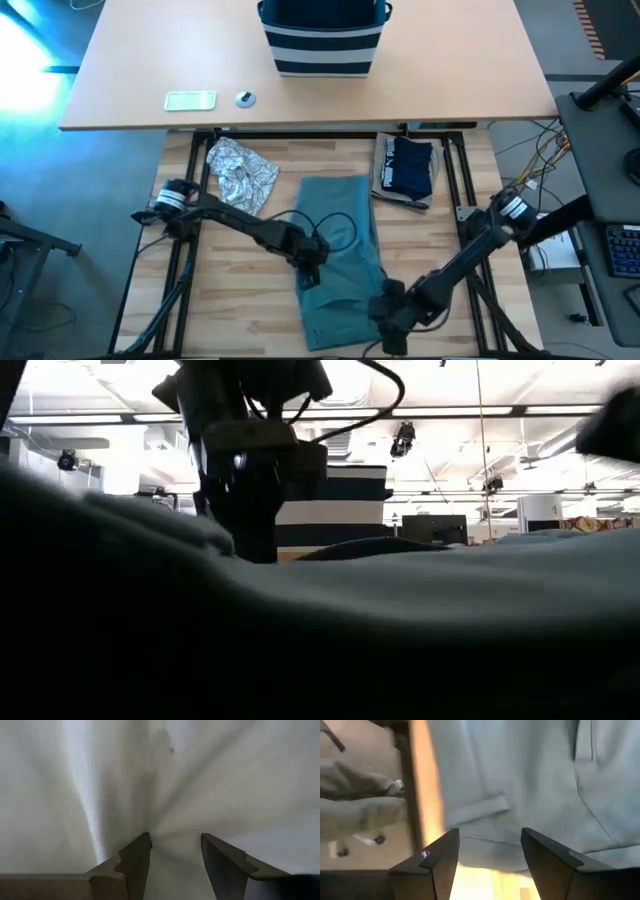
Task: Fold Laundry from Bin
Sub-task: Fold the blue pants
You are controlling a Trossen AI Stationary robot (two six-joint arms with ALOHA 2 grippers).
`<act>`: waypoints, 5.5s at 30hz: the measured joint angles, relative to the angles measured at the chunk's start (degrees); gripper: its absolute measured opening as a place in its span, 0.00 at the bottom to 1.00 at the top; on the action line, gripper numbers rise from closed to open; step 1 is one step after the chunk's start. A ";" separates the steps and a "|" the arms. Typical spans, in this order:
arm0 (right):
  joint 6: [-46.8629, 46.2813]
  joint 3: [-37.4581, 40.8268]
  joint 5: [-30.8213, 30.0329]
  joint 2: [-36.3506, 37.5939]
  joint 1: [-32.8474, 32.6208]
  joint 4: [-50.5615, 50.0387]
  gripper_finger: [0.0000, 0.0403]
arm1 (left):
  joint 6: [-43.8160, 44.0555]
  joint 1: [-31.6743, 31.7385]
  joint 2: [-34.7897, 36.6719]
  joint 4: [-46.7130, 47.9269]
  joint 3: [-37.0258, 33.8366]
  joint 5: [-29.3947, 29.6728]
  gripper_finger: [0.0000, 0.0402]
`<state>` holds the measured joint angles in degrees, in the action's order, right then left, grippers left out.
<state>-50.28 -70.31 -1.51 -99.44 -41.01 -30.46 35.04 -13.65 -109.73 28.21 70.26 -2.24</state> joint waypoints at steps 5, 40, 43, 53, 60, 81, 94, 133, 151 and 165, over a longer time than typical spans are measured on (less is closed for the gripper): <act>2.91 -7.37 -4.24 4.35 2.85 -10.83 0.53 | -5.23 0.12 3.86 4.39 3.93 -0.22 0.40; 49.54 11.47 7.27 26.93 54.23 -7.46 0.45 | -10.61 38.54 9.82 1.22 3.21 -1.28 0.40; 54.69 9.61 11.96 21.48 61.14 -7.98 0.48 | -16.90 41.58 7.93 1.23 3.13 -2.68 0.40; 62.66 -5.53 14.00 0.28 72.07 -9.88 0.69 | -28.32 42.89 -0.02 -2.11 2.79 -9.70 0.40; 67.75 -8.91 16.89 -9.12 74.99 -15.89 0.65 | -30.60 42.91 -2.77 0.87 2.65 -12.26 0.33; 79.96 -16.65 21.94 -14.22 77.64 -19.98 0.64 | -29.92 42.56 -3.10 3.30 4.87 -13.77 0.01; 81.00 -16.65 22.78 -17.82 76.29 -21.42 0.30 | -29.98 42.58 -3.05 5.72 4.86 -13.60 0.00; 89.09 -26.07 16.91 -12.75 73.44 -26.66 0.02 | -29.23 43.87 15.92 4.51 -4.49 -10.76 0.00; 103.57 -61.33 -3.14 -6.54 76.54 -16.34 0.02 | -42.86 58.90 14.28 33.84 55.55 -8.57 0.00; 78.04 -47.90 22.55 14.89 58.11 -40.63 0.02 | -20.94 21.77 27.78 33.30 37.30 -8.24 0.00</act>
<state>27.76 -118.21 21.04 -84.55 17.10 -71.09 14.10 8.12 -81.95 61.51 107.56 -10.47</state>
